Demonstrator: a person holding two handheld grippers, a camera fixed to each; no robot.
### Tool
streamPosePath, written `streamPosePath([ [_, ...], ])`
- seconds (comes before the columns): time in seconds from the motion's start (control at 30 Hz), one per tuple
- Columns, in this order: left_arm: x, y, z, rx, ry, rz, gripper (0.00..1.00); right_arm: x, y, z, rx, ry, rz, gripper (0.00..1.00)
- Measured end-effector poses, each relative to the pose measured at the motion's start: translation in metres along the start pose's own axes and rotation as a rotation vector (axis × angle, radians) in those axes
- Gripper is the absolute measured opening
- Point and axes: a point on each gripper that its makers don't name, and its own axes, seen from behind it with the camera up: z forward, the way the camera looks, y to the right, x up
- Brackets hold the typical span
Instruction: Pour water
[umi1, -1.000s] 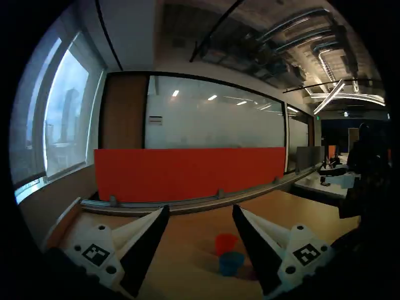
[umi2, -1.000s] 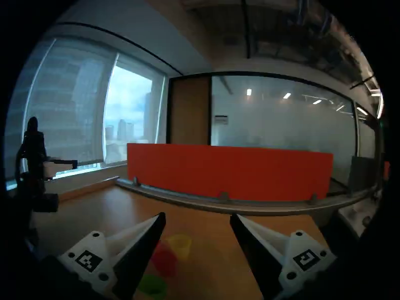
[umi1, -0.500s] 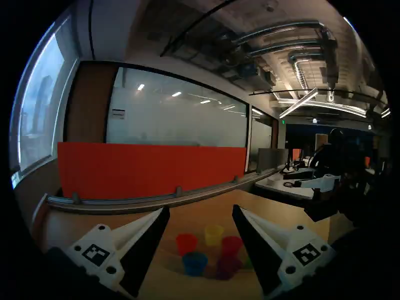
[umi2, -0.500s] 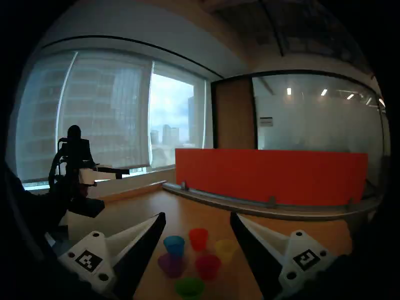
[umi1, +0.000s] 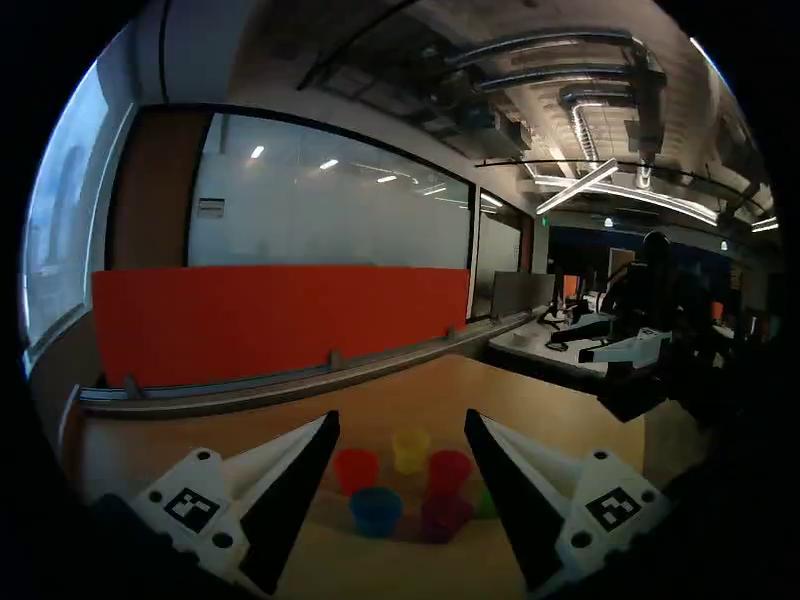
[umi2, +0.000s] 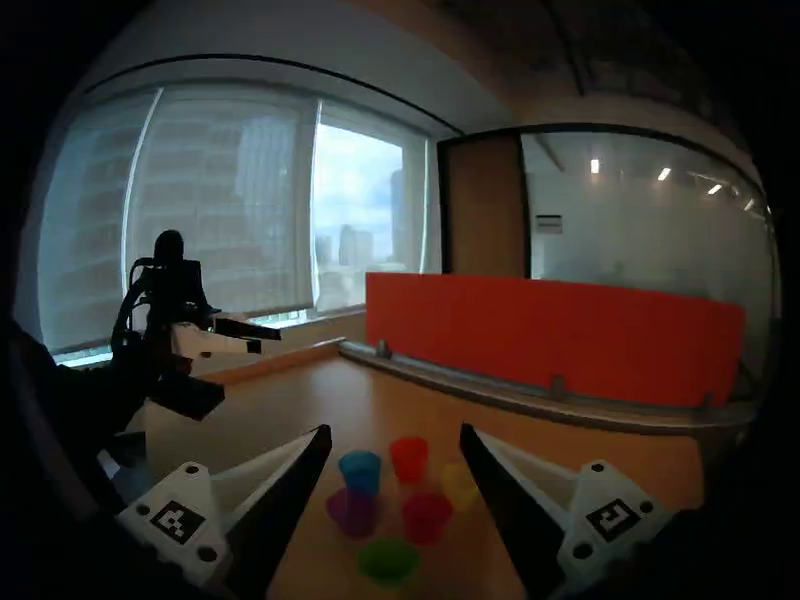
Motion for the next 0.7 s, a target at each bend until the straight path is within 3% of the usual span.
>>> streamPosePath([
  [0.3, -0.012, -0.001, 0.006, -0.043, -0.056, -0.033, 0.93, -0.022, -0.003, -0.004, 0.023, -0.108, -0.019, 0.99],
  [0.7, -0.023, -0.006, 0.013, -0.047, -0.092, -0.017, 0.93, -0.033, -0.002, -0.008, 0.026, -0.147, -0.019, 1.0],
])
